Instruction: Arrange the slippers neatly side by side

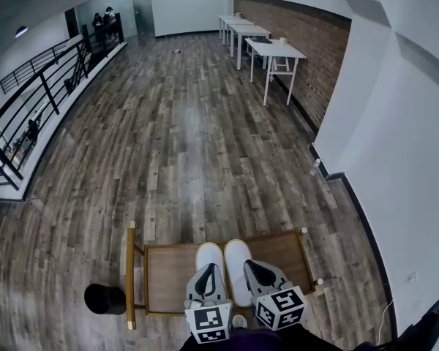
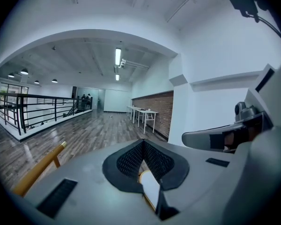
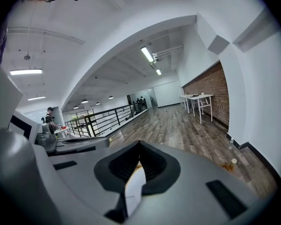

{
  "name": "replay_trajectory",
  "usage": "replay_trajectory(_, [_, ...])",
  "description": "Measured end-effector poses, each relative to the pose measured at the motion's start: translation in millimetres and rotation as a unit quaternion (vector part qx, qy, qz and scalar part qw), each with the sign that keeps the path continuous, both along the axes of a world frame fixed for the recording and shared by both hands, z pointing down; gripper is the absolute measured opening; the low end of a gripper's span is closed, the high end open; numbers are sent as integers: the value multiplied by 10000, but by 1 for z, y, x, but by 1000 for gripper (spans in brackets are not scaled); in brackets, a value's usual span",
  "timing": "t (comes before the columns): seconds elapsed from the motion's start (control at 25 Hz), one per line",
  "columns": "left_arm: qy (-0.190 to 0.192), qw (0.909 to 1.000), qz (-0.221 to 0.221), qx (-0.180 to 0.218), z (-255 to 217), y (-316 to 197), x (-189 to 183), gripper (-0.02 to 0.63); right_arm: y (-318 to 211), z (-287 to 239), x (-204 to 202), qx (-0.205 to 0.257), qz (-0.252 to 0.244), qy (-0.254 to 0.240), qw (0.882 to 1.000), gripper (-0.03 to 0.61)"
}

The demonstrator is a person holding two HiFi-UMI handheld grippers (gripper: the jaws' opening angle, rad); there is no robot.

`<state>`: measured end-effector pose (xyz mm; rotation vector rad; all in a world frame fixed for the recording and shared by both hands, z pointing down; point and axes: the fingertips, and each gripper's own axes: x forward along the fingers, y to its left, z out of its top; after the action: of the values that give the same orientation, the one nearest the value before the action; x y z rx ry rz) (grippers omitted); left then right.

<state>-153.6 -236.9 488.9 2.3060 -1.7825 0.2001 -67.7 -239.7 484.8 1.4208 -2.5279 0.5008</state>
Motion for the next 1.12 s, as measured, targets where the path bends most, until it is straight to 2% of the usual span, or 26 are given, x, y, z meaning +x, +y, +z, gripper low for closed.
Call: replay_trajectory(1.12, [24,9999,-37,-123,6,2,-6,2,5,2,-5,-22,-51,89,9999,-2])
